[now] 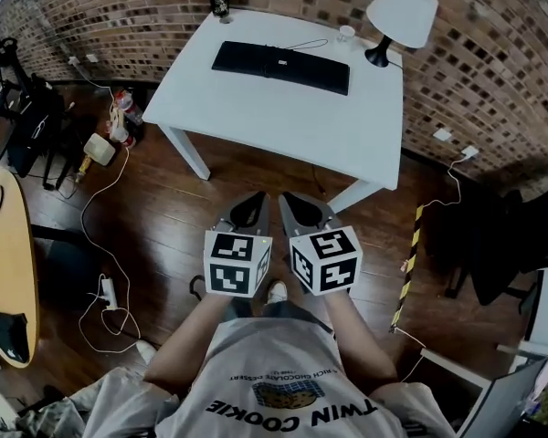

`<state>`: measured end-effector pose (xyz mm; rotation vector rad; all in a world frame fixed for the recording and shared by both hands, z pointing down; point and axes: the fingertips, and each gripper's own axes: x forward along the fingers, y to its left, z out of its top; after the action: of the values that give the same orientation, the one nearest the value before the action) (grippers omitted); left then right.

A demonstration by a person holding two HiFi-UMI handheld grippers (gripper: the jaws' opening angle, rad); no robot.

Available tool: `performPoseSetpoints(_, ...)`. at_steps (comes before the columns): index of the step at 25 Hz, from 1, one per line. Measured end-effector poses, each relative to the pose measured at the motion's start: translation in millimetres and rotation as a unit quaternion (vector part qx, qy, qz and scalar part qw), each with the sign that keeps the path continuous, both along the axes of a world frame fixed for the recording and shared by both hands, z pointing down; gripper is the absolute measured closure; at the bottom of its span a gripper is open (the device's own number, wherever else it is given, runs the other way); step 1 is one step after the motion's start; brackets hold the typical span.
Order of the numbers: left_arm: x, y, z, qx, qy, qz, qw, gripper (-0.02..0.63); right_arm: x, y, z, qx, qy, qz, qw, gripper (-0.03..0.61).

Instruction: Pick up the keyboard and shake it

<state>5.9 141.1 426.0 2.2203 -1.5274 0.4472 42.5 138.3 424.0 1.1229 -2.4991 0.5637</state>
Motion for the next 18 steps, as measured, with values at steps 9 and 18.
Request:
performPoseSetpoints(9,-33.5,-99.0,13.8,-0.007,-0.002,0.072,0.9974,0.611,-34.2,-99.8,20.0,-0.013,0.013,0.064,0.998,0.578)
performPoseSetpoints(18,-64.2,-183.4,12.3,-0.010,0.013,0.112,0.9936,0.611,-59.1,-176.7,14.1,-0.011,0.016,0.111,0.994,0.578)
